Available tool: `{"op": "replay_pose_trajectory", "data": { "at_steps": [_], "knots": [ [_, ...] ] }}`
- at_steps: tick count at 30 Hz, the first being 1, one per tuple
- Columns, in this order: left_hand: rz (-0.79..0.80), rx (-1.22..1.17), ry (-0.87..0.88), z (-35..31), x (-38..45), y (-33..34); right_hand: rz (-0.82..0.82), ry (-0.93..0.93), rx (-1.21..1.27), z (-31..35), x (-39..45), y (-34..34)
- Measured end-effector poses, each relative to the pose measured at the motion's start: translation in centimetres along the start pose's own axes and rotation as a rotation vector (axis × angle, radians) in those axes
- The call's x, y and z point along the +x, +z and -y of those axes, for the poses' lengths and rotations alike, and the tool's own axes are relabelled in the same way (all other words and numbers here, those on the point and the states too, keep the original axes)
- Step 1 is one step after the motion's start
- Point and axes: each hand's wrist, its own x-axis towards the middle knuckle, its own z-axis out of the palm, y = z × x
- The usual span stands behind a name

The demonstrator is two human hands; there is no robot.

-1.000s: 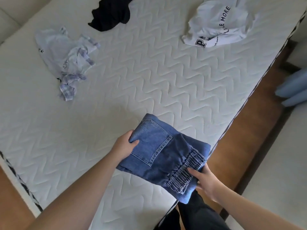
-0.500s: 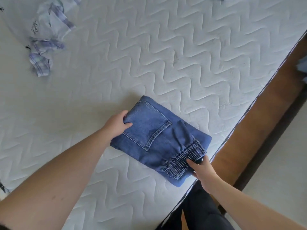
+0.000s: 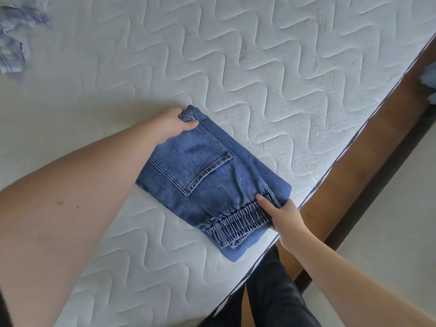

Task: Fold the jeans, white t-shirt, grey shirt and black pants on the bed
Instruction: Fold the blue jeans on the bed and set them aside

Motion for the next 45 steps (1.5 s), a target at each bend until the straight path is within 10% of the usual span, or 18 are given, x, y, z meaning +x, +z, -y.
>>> {"op": "replay_pose_trajectory", "data": {
  "at_steps": [11,14,21,27,34,45],
  "knots": [
    [-0.124,0.119,0.022,0.6,0.4,3.0,-0.209,-0.200,-0.358,-1.6,1.2,-0.7],
    [-0.361,0.288,0.122,0.7,-1.7,3.8,-0.288,-0.215,-0.347,-1.4,0.7,-0.4],
    [-0.859,0.292,0.296,4.2,-9.8,7.8,-0.361,-0.971,-0.828,1.7,0.0,1.9],
    [-0.673,0.342,0.050,7.8,-14.0,16.0,-0.097,-1.360,-1.210,7.5,3.3,9.4],
    [-0.555,0.462,-0.044,8.1,-12.5,18.7,-0.018,-1.216,-1.610,8.6,8.2,10.3],
    [-0.515,0.358,0.155,5.2,-19.7,25.9,-0.067,-1.113,-1.396,1.3,2.8,2.3]
  ]
}}
